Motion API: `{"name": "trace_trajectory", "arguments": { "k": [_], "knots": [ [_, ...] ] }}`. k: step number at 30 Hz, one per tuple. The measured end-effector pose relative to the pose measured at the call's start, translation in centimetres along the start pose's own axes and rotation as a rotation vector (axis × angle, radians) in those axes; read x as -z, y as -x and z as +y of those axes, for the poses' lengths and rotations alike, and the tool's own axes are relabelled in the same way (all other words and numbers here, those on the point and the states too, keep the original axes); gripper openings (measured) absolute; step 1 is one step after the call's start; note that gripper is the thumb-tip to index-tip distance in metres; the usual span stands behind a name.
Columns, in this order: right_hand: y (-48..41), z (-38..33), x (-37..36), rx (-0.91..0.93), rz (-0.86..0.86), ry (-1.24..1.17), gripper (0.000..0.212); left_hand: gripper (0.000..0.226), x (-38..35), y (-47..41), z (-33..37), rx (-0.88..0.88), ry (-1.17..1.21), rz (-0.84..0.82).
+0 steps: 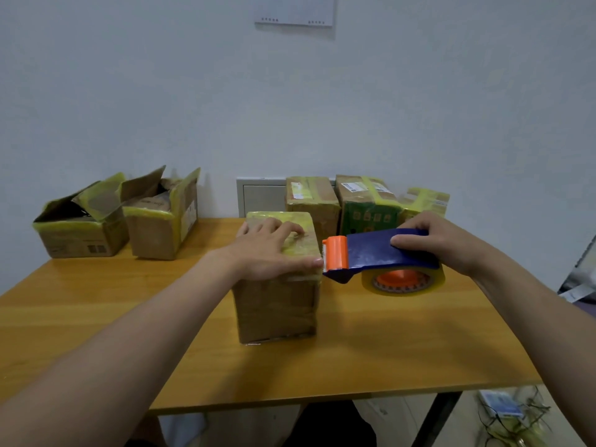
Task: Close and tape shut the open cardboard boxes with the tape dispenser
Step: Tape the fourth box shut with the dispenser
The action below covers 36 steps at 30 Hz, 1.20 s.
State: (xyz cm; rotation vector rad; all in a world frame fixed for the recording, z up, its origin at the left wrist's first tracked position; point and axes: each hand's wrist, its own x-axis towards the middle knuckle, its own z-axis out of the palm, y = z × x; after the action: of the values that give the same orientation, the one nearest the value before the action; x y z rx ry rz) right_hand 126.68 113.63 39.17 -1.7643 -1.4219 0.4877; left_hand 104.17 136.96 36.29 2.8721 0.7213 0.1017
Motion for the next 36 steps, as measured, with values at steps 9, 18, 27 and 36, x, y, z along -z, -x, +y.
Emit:
{"name": "trace_trajectory", "arguments": {
  "k": [9, 18, 27, 36],
  "knots": [
    [0.6, 0.6, -0.5, -0.035, 0.031, -0.015, 0.063, 0.099, 0.0, 0.1, -0.2, -0.014, -0.056, -0.024],
    [0.8, -2.2, -0.7, 0.013, 0.026, 0.179, 0.045, 0.099, 0.1, 0.1, 0.1, -0.005, -0.059, -0.038],
    [0.4, -4.0, 0.0, 0.076, 0.028, 0.383, 0.054, 0.089, -0.1, -0.1, 0.0, -0.007, -0.052, -0.036],
    [1.6, -3.1, 0.6, 0.028, 0.000, 0.257, 0.056, 0.088, 0.0, -0.1, 0.0, -0.009, -0.065, -0.030]
  ]
}}
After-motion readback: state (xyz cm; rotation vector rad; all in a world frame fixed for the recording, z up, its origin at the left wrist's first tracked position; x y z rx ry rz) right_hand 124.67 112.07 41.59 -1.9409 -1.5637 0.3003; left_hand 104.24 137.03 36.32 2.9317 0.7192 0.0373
